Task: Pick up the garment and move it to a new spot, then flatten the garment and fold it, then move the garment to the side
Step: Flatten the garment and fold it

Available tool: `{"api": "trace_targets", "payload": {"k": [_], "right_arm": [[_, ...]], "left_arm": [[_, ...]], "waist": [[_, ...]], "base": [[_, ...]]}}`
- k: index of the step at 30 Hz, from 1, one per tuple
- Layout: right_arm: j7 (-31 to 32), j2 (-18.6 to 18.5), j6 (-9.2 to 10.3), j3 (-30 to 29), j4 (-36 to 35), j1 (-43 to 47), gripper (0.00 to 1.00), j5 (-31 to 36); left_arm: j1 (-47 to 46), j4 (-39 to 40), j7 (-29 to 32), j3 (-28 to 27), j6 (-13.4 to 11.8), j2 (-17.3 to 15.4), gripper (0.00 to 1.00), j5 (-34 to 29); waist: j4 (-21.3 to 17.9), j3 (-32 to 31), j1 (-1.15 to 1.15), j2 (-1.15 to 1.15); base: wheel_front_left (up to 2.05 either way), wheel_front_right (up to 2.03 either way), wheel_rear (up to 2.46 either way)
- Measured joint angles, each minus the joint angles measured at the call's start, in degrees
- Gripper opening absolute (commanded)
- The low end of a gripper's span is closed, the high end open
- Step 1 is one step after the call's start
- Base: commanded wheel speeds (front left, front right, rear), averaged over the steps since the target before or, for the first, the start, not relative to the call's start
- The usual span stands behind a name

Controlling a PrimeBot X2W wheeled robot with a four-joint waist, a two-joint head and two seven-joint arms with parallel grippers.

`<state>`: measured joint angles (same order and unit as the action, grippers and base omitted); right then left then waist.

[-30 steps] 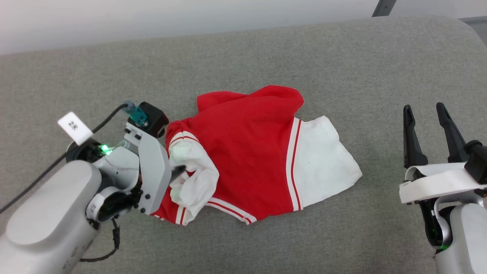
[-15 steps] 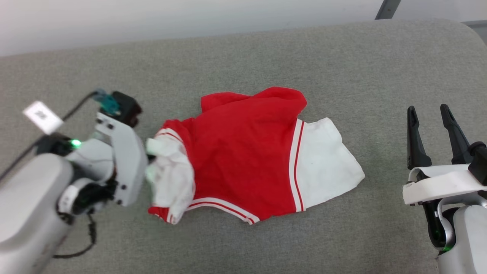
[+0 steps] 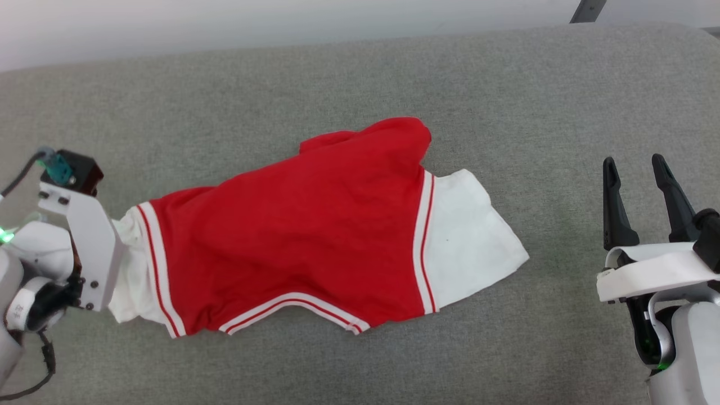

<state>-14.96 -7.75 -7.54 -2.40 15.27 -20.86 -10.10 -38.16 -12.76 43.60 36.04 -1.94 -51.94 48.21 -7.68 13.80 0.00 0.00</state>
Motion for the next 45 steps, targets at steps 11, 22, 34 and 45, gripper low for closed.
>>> {"api": "trace_targets", "payload": {"k": [11, 22, 34, 45], "right_arm": [[0.0, -0.7, 0.0, 0.7, 0.6, -1.0, 1.0, -0.4], [0.0, -0.8, 0.0, -0.5, 0.0, -0.2, 1.0, -0.3], [0.4, -0.8, 0.0, -0.3, -1.3, 0.4, 1.0, -0.2], [1.2, -1.5, 0.0, 0.1, -2.3, 0.5, 1.0, -0.4]], "left_arm": [[-0.6, -12.6, -7.9, 0.2, 2.4, 4.0, 1.0, -1.4], [-1.0, -11.8, -6.3, -0.4, 2.9, 3.5, 1.0, 0.7], [4.3, -8.8, -3.3, 0.2, -0.3, 3.0, 1.0, 3.2], [5.3, -13.7, -5.2, -0.5, -0.4, 4.4, 1.0, 5.0]], "waist": [[-0.5, 1.0, 0.0, 0.0], [1.2, -0.1, 0.0, 0.0], [1.6, -0.6, 0.0, 0.0], [0.4, 0.2, 0.0, 0.0]], "base": [[0.0, 0.0, 0.0], [0.0, 0.0, 0.0], [0.0, 0.0, 0.0], [0.0, 0.0, 0.0]]}}
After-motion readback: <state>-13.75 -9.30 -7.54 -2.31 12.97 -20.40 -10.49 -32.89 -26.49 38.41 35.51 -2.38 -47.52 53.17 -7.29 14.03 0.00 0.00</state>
